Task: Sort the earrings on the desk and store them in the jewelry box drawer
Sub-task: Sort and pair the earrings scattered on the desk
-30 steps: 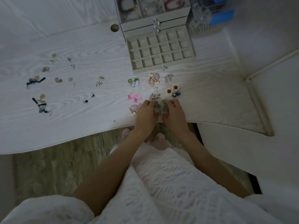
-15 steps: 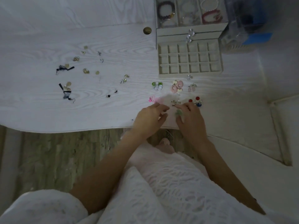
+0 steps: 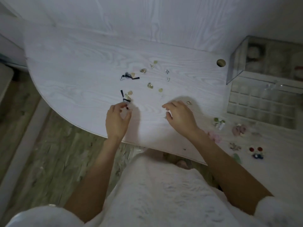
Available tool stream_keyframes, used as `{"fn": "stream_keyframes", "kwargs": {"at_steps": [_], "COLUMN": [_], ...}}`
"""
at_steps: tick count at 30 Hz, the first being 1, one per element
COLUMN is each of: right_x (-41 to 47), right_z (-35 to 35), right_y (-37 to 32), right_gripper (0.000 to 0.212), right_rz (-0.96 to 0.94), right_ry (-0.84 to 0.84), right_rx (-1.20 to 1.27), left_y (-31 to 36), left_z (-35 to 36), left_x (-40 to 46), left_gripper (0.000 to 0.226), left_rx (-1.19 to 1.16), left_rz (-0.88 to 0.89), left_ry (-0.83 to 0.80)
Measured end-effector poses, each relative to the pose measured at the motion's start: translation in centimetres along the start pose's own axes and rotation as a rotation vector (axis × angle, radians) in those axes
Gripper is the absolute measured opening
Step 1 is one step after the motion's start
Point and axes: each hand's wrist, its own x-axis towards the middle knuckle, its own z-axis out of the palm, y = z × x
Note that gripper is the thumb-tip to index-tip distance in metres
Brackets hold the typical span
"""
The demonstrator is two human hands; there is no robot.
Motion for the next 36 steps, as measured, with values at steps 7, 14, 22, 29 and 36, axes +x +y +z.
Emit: {"fn": "stream_keyframes", "kwargs": {"at_steps": [7,14,22,29,36], "right_x": [9.8,17.1,17.6,14.4,12.1], "right_z": [2.8,5.0,5.7,6.0,5.6], "right_y": [-4.5,-6.6,-7.1,-5.6,-5.6], "right_gripper": [0.038,0.046,0.024,0.016,0.017], "right_rz": [-0.114,-0.053,-0.106,-0.057,0.076], "right_ry": [-0.042,-0.085,-0.008,0.039,0.102], "right_rx": [-0.06,-0.18,-0.246,-0.178,0.08], "left_y": [-1.9,-1.7,-4.4,-5.1,-5.9], "left_z": [-0.3,0.4,-1.1,-1.9,-2.1], "left_x": [5.3,6.9,9.1,10.4,9.8], "left_gripper": [0.043,0.04,0.025,0.019,0.01], "left_rx": [0.033,0.03,-0.045,-0.1,-0.066], "left_rz": [-0.021,-0.047,0.001,0.033,0.076], "left_ry": [-0.157,-0.176,-0.126,-0.218,-0.3]}}
